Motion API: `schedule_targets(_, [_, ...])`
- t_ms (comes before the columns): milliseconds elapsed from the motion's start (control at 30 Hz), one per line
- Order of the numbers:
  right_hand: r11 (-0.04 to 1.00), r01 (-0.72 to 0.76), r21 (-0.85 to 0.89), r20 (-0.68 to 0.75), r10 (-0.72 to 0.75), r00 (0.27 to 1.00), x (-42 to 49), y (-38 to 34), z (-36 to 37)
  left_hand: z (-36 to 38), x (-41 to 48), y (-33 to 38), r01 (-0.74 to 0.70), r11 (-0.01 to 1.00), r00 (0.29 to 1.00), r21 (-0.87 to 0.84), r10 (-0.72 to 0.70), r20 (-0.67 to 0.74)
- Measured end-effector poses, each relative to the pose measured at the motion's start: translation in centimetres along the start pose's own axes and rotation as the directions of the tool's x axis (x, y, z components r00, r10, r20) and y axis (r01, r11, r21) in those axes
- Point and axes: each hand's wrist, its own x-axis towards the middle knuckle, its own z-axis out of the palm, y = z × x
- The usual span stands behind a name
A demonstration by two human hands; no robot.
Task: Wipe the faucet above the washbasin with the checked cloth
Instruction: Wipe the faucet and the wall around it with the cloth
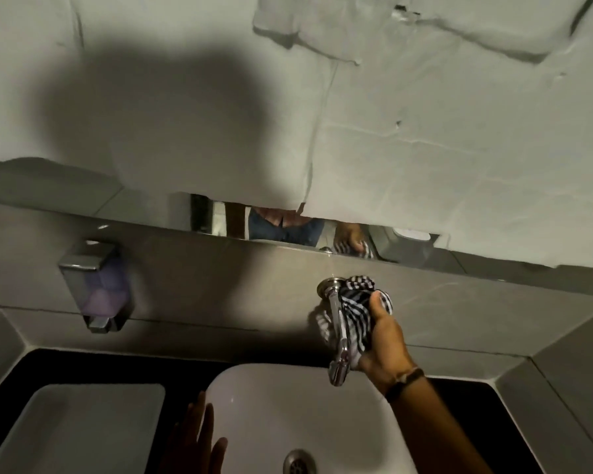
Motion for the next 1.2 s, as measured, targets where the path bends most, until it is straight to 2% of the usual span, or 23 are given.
schedule_targets(100, [0.952,-0.264,0.154,0.182,0.235,0.955,0.2,-1.3,-0.8,-0.3,-0.1,0.4,0.022,0.999,0.999,0.043,-0.021,-0.029])
schedule_targets(167, [0.909,-0.362,0.207,0.303,0.293,0.907,0.8,-1.7,-1.5,0.1,0.1,0.5,-0.006,0.998,0.997,0.067,0.011,-0.076])
schedule_targets(233, [0.903,-0.382,0.198,0.349,0.299,0.888,1.4,-1.1,-1.6,0.4,0.1,0.4,-0.023,0.997,0.993,0.076,0.032,-0.117])
schedule_targets(300, [0.91,-0.352,0.22,0.318,0.274,0.908,2.4,-0.1,-1.6,0.7,0.1,0.3,-0.033,0.994,0.991,0.104,0.047,-0.129])
schedule_targets(400, [0.903,-0.314,0.293,0.322,0.216,0.922,3.1,1.7,-1.3,0.6,0.2,0.2,-0.047,0.985,0.993,0.165,0.064,-0.101])
schedule_targets(467, [0.905,-0.32,0.281,0.324,0.225,0.919,2.7,1.3,-1.4,0.5,0.4,0.3,-0.044,0.987,0.994,0.153,0.059,-0.092])
schedule_targets(533, [0.947,-0.262,0.184,0.277,0.206,0.939,1.6,0.2,-1.4,0.4,0.3,0.5,-0.037,0.992,0.995,0.122,0.048,-0.086])
schedule_targets(567, [0.981,-0.181,0.07,0.22,0.161,0.962,1.0,-0.3,-1.3,0.3,0.1,0.6,-0.028,0.994,0.995,0.103,0.038,-0.089])
schedule_targets(600, [0.993,-0.041,-0.108,0.157,0.058,0.986,0.4,-0.6,-0.9,0.3,0.0,0.8,-0.021,0.996,0.996,0.083,0.028,-0.088])
schedule_targets(633, [0.924,0.116,-0.363,0.131,-0.073,0.989,-0.5,-0.8,-0.3,0.2,-0.1,0.9,-0.01,0.998,0.997,0.059,0.015,-0.079])
schedule_targets(667, [0.748,0.238,-0.619,0.172,-0.166,0.971,-1.7,-0.7,0.5,0.0,-0.2,1.1,0.003,0.999,0.998,0.038,-0.001,-0.063])
schedule_targets(700, [0.519,0.322,-0.792,0.26,-0.191,0.947,-2.7,-0.4,1.3,-0.1,-0.2,1.3,0.014,1.0,0.999,0.023,-0.013,-0.051])
schedule_targets(733, [0.318,0.36,-0.877,0.319,-0.175,0.931,-3.3,0.2,1.9,-0.3,-0.2,1.4,0.019,1.0,0.999,0.015,-0.019,-0.044])
schedule_targets(767, [0.188,0.358,-0.915,0.324,-0.187,0.927,-3.6,0.9,2.4,-0.4,-0.3,1.5,0.021,1.0,0.999,0.017,-0.02,-0.038])
schedule_targets(800, [0.138,0.356,-0.924,0.317,-0.24,0.917,-3.8,1.5,2.8,-0.6,-0.2,1.6,0.021,1.0,0.999,0.015,-0.02,-0.03])
schedule_targets(867, [0.232,0.351,-0.907,0.232,-0.42,0.877,-3.7,2.6,3.2,-0.8,-0.2,1.6,0.017,1.0,1.0,0.003,-0.017,-0.015])
schedule_targets(933, [0.332,0.266,-0.905,0.043,-0.549,0.834,-2.8,2.9,3.8,-0.9,-0.2,1.4,0.023,1.0,1.0,0.001,-0.023,-0.012])
schedule_targets(1000, [0.366,0.117,-0.923,-0.1,-0.524,0.846,-1.5,2.5,4.4,-0.6,-0.4,1.1,0.039,0.999,0.999,0.027,-0.039,-0.025])
schedule_targets(1067, [0.328,-0.012,-0.945,-0.165,-0.443,0.881,-0.5,1.3,5.2,-0.1,-0.7,0.8,0.064,0.996,0.997,0.069,-0.061,-0.039])
schedule_targets(1200, [0.26,-0.093,-0.961,-0.197,-0.412,0.889,0.0,0.1,6.2,0.9,-0.9,0.5,0.173,0.972,0.982,0.161,-0.182,0.045])
